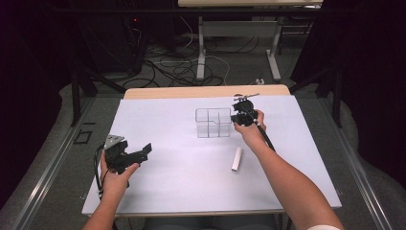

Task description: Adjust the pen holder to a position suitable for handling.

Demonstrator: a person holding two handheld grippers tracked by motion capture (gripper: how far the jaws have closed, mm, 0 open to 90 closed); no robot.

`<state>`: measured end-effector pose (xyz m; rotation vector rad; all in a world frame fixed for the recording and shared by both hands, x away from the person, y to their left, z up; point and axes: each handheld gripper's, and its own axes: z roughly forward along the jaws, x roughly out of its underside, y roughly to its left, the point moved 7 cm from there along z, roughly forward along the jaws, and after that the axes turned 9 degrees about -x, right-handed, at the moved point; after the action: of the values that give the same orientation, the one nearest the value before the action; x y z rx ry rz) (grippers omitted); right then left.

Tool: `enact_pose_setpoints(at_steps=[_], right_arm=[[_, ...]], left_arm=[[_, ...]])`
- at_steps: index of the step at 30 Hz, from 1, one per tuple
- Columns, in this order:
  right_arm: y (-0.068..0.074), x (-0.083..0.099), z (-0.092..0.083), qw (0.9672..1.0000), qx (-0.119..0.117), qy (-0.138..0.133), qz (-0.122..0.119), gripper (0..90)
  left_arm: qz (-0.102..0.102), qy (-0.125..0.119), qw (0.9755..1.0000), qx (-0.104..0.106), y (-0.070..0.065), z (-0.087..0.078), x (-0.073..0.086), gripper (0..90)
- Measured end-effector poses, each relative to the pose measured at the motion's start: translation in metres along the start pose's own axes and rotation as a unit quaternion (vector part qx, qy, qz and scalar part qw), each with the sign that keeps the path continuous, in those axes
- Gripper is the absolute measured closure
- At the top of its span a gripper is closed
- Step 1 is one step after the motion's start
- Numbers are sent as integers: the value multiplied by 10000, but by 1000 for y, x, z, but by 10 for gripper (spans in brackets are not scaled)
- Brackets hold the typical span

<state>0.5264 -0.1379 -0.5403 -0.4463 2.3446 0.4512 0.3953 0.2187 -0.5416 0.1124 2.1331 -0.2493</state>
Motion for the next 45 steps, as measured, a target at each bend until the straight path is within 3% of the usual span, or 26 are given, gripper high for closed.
enact_pose_setpoints(at_steps=[9, 14, 28, 39, 45], right_arm=[[11, -3, 6, 9999, -39, 17, -118, 900], [17, -4, 9, 10000, -62, 40, -61, 900], [17, -3, 9, 9999, -105, 45, -10, 884], [18, -9, -10, 9988, -348, -209, 263, 782], [23, -10, -25, 9960, -643, -402, 476, 720]], left_arm=[[-14, -8, 10000, -4, 0, 0, 0, 9], [-17, -18, 10000, -12, 1, 0, 0, 9], [-15, -26, 10000, -2, 0, -1, 0, 11], [-23, -34, 10000, -42, 3, -2, 0, 11], [-25, -20, 10000, -36, 2, -2, 1, 13]])
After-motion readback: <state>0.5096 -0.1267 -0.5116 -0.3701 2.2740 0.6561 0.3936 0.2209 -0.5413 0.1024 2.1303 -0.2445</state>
